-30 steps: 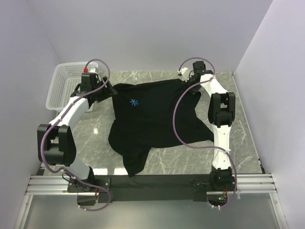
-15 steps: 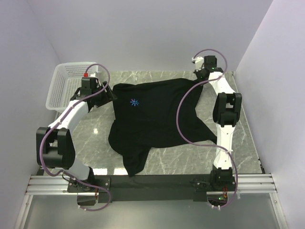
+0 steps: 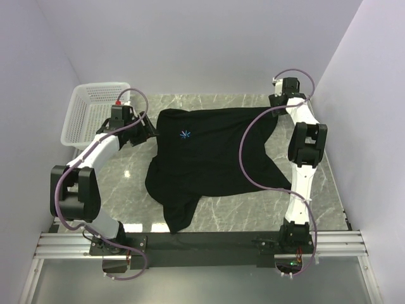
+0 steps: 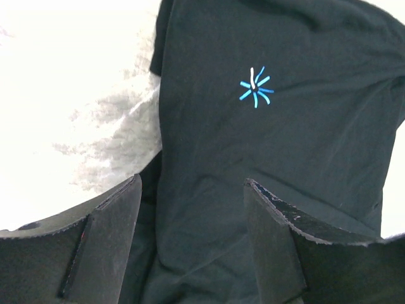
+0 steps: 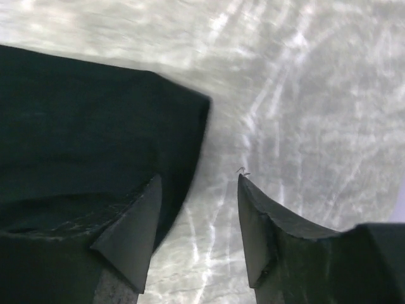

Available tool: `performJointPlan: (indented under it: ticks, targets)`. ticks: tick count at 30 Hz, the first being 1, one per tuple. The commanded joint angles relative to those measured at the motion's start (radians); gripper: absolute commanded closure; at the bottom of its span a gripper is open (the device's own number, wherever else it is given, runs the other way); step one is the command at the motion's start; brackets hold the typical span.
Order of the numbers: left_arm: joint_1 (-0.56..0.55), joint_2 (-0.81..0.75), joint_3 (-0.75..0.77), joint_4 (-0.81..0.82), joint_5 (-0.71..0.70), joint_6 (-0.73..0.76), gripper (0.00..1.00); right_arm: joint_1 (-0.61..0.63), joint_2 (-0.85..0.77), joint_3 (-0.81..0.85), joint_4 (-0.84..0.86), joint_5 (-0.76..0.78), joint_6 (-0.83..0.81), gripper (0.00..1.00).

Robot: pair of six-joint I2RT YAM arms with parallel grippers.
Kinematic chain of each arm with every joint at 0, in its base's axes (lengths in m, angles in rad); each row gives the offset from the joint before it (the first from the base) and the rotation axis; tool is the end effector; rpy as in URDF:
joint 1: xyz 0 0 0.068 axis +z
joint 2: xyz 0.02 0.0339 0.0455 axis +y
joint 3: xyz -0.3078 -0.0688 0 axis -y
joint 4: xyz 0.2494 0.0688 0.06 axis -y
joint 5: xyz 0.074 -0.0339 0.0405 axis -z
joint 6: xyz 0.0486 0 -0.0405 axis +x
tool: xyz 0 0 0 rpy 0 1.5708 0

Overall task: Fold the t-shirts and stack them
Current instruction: Flatten the tshirt out

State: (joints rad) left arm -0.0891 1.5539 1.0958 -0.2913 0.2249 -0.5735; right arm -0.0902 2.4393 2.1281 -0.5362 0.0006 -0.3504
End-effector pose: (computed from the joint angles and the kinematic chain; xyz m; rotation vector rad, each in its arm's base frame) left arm 0.3515 -0.0423 0.2821 -0.4552 2.3282 -0.5886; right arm 0.5895 -0.0533 0.2012 -0.3148 2.4078 -0.2015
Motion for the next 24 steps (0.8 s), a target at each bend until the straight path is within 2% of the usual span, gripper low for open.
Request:
performJointPlan:
  ticks: [1, 5, 8, 9, 10, 11, 12, 13, 17, 24]
  targets:
    - [-0.011, -0.003, -0.011, 0.037, 0.025, -0.016, 0.29, -0.040, -0.060, 0.020, 0.048, 0.044, 0.067, 0.41]
    - [-0.029, 0.005, -0.017, 0.030, 0.002, -0.012, 0.29, -0.056, -0.140, -0.014, 0.024, -0.052, 0.051, 0.39]
    - [-0.061, 0.027, -0.013, 0.003, -0.058, -0.012, 0.29, -0.056, -0.250, -0.119, -0.057, -0.320, -0.047, 0.39]
    - [-0.072, 0.032, -0.011, -0.002, -0.071, -0.014, 0.29, -0.049, -0.281, -0.157, -0.094, -0.406, -0.135, 0.39]
    - [-0.096, 0.043, -0.010, -0.021, -0.119, -0.014, 0.30, -0.037, -0.342, -0.233, -0.190, -0.576, -0.194, 0.39]
    - [-0.110, 0.046, -0.007, -0.034, -0.149, -0.014, 0.30, -0.020, -0.373, -0.281, -0.227, -0.611, -0.247, 0.39]
    - [-0.122, 0.049, -0.005, -0.046, -0.186, -0.015, 0.30, -0.007, -0.405, -0.336, -0.249, -0.623, -0.321, 0.39]
    - [-0.135, 0.048, -0.008, -0.063, -0.221, -0.017, 0.30, 0.016, -0.474, -0.461, -0.263, -0.614, -0.343, 0.39]
    - [-0.182, 0.020, -0.045, -0.075, -0.301, -0.031, 0.29, -0.005, -0.617, -0.707, -0.238, -0.510, -0.303, 0.40]
    - [-0.187, -0.012, -0.106, -0.127, -0.337, -0.040, 0.28, -0.117, -0.787, -0.971, -0.220, -0.335, -0.280, 0.40]
